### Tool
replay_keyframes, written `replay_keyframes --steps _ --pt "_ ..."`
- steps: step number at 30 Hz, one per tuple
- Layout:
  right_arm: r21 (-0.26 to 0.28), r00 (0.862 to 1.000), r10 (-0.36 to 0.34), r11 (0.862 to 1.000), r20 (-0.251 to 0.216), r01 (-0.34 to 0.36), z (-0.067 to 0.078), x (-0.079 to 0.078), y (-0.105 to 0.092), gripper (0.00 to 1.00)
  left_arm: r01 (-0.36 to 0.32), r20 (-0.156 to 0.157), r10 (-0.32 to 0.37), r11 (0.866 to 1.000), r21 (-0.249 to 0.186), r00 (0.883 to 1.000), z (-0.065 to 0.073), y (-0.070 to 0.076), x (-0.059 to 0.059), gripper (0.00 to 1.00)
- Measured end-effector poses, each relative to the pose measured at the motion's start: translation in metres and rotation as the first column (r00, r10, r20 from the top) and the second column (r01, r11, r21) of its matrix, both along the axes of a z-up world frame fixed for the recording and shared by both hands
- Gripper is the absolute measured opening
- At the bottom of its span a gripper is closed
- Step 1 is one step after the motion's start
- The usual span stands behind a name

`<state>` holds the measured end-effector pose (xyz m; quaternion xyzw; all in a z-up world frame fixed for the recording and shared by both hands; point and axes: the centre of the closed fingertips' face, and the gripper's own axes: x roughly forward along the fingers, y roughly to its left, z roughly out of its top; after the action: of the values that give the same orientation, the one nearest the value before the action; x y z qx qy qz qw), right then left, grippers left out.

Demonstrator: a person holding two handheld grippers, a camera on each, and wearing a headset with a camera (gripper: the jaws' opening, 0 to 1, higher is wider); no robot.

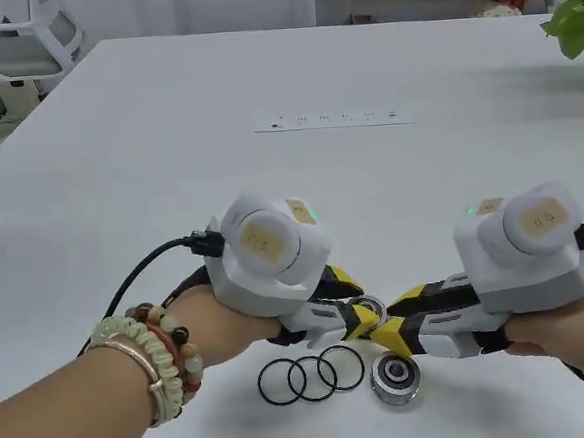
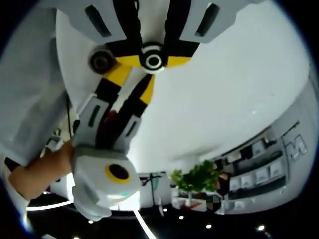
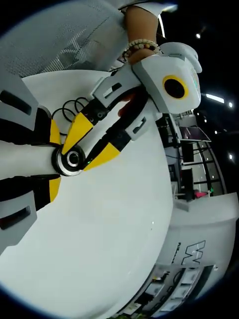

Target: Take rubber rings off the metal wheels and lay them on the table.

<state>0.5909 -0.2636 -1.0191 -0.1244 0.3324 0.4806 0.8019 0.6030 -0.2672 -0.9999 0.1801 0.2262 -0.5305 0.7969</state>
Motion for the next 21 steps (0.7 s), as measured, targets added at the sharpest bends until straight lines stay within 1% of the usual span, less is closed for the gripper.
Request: replay_keyframes --steps 1,4,8,9,10,11,13,15,16,18,20,21 --pt "-0.001 1.0 0.004 1.0 0.002 -0.004 0.0 -0.0003 0.0005 0.19 -0.001 -0.006 0.001 1.0 -0.001 1.0 -0.0006 -0.0004 -0.0008 0.15" --pt "-0.003 1.0 0.005 1.0 0.002 -0.005 -0.0002 -0.0001 0.0006 0.19 -0.001 0.011 0.001 1.0 0.004 1.0 0.0 -0.0009 -0.0013 0.14" --pt "-0.012 1.0 0.014 1.0 0.008 -0.014 -0.0004 -0.0003 0.0 0.17 -0.012 0.006 0.012 1.0 -0.005 1.0 0.0003 -0.0005 -0.0011 0.13" --pt "-0.021 1.0 0.02 1.0 0.015 -0.019 -0.0008 -0.0005 -0.0006 0.16 -0.014 0.005 0.014 1.0 -0.008 1.0 0.0001 -0.0002 -0.0009 0.13" --pt "-0.045 0.999 0.037 0.998 0.033 -0.035 -0.002 0.0 -0.0028 0.14 -0.013 0.005 0.014 1.0 -0.011 1.0 0.0003 0.0002 -0.0011 0.13" --pt "-0.044 0.998 0.039 0.998 0.039 -0.038 -0.0016 -0.0003 -0.0024 0.12 -0.014 0.005 0.014 1.0 -0.012 1.0 0.0003 0.0003 -0.0011 0.13" --pt "-0.04 0.999 0.033 0.999 0.028 -0.032 -0.0015 -0.001 -0.0026 0.09 -0.015 0.002 0.015 1.0 -0.016 1.0 0.0004 0.0007 -0.0013 0.13" --pt "-0.048 0.999 0.037 0.998 0.034 -0.036 -0.002 -0.0003 -0.0041 0.03 -0.017 0.002 0.017 1.0 -0.016 1.0 0.0004 0.0009 -0.0013 0.13" --pt "-0.048 0.999 0.037 0.998 0.037 -0.035 -0.002 0.0003 -0.0043 0.02 -0.018 0.002 0.018 1.0 -0.016 1.0 0.0004 0.0009 -0.0015 0.13" --pt "-0.051 0.998 0.04 0.998 0.038 -0.038 -0.0021 -0.0003 -0.0039 0.01 -0.02 0.002 0.02 1.0 -0.015 1.0 0.0003 0.0011 -0.0013 0.13" --pt "-0.064 0.998 0.038 0.997 0.052 -0.034 -0.0019 0.0013 -0.0042 0.0 -0.022 0.004 0.022 1.0 -0.015 1.0 0.0001 0.0011 -0.0015 0.13" --pt "-0.065 0.998 0.035 0.997 0.044 -0.032 -0.0022 0.001 -0.0045 0.0 -0.022 0.007 0.022 1.0 -0.014 1.0 0.0002 0.001 -0.0017 0.13"
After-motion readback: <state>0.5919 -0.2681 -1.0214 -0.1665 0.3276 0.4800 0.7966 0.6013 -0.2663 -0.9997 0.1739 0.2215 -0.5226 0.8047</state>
